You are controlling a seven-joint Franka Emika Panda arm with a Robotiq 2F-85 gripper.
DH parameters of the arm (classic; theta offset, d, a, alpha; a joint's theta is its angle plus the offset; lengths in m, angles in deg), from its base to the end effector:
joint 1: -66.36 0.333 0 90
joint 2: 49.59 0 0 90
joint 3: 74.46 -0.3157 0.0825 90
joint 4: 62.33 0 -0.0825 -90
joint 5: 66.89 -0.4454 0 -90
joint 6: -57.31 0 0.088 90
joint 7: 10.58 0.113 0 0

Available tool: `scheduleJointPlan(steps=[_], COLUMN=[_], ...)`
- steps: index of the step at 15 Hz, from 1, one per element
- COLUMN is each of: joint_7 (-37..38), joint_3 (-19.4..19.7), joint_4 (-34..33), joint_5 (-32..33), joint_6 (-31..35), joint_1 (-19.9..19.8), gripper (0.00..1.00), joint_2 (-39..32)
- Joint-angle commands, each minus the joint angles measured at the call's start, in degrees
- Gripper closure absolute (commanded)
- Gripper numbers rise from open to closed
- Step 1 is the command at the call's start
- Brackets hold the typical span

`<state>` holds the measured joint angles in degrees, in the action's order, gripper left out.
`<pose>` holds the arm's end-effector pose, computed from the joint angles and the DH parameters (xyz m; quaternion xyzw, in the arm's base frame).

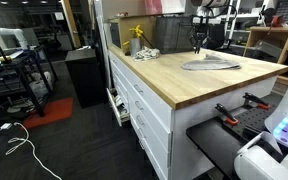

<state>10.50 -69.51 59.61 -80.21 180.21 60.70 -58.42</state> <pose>0.5856 -0.0987 0.2811 -0.9349 0.3375 0.0751 0.0797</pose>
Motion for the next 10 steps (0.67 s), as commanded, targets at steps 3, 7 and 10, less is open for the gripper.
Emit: scheduleJointPlan(steps=[3,7,10], joint_7=[6.1,9.91,12.19], joint_3=[0.31,0.15,0.35], joint_4=[-1.16,-2.03,-3.81], joint_5=[1.39,1.65,1.28], joint_6=[0.69,1.35,1.97], joint_1=[1.74,3.31,4.21], gripper=[1.0,1.0,1.0], joint_2=[-2.9,-5.72,-7.91])
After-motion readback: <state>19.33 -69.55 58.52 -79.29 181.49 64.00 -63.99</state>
